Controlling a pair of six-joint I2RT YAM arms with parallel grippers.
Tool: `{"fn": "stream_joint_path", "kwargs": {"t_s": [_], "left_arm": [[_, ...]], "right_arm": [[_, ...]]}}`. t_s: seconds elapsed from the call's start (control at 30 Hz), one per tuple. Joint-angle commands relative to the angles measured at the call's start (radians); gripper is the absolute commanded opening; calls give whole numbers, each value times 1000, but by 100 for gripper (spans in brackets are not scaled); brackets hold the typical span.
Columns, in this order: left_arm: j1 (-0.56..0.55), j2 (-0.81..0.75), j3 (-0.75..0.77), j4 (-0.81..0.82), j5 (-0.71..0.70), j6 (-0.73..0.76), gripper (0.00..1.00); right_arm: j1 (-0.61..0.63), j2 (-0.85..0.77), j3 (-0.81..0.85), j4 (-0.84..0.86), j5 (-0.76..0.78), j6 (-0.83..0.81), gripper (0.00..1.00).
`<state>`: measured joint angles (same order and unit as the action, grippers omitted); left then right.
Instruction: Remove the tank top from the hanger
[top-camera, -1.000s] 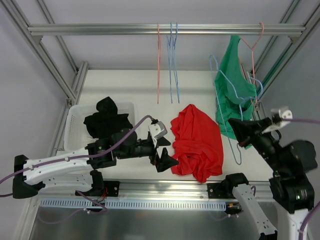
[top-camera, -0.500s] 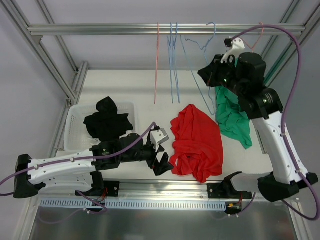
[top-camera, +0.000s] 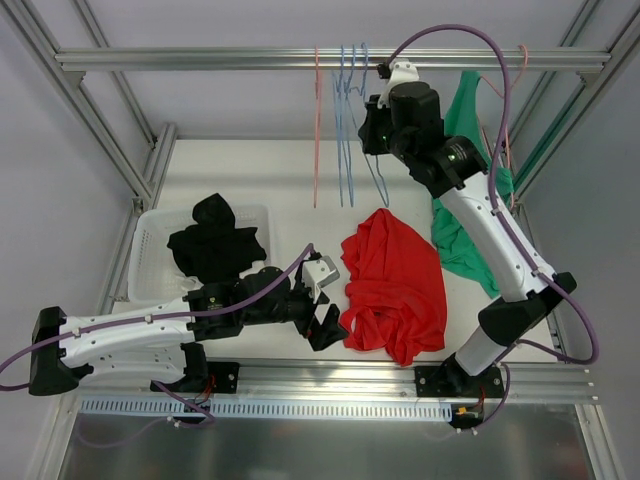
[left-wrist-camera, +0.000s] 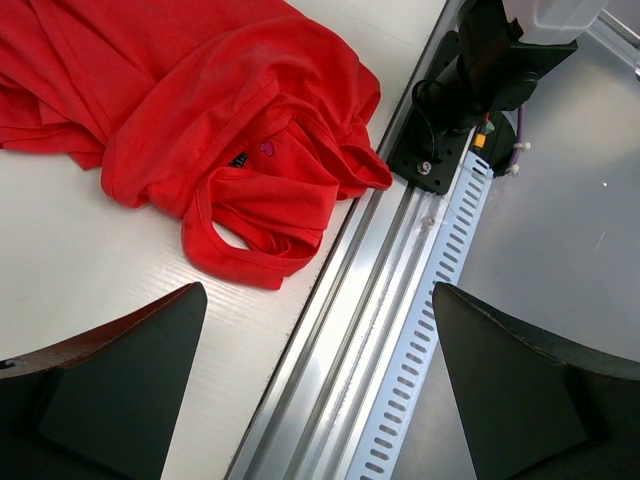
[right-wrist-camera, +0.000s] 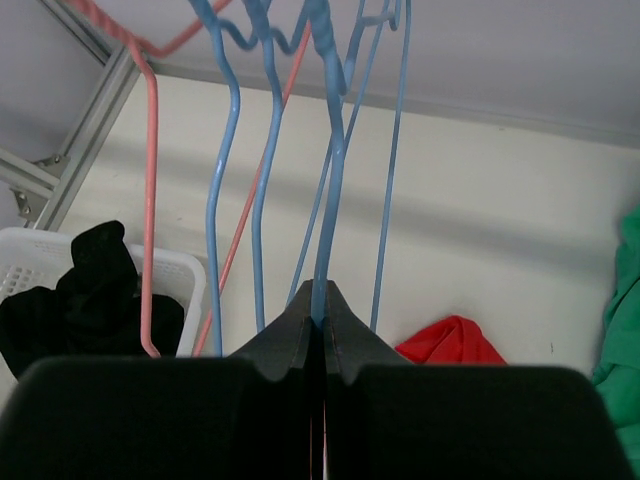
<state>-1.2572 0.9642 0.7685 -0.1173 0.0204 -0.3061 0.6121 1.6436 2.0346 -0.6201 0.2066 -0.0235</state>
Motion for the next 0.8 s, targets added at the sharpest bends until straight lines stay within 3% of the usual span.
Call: {"fn": "stream_joint_path", "kwargs": {"t_s": [0.0, 0.17, 0.2, 0.23, 0.33, 0.37, 0.47, 0.6, 0.77], "left_arm": [[-7, 7, 6, 22, -13, -24, 99], [-7, 13, 2, 33, -43, -37, 99], [-7, 19, 5, 37, -51, -41, 99], [-7, 40, 15, 42, -54, -44, 99], [-7, 128, 55, 57, -63, -53, 99], [-7, 155, 66, 59, -92, -65, 99], [-11, 281, 124, 61, -164, -68, 99], [-36, 456, 215, 57, -247, -44, 99], [-39, 680, 380, 42, -287, 11, 99]], "right_arm": [[11, -30, -55, 74, 36, 51, 0], [23, -56, -129, 115, 8, 79, 1], [23, -62, -140, 121, -2, 77, 9], [21, -71, -157, 126, -3, 77, 34], [15, -142, -215, 123, 11, 63, 92], [5, -206, -241, 122, 11, 59, 98], [-43, -341, -394, 103, 25, 48, 99], [-181, -705, -638, 91, 45, 92, 99], [-250, -979, -734, -9, 7, 31, 100]]}}
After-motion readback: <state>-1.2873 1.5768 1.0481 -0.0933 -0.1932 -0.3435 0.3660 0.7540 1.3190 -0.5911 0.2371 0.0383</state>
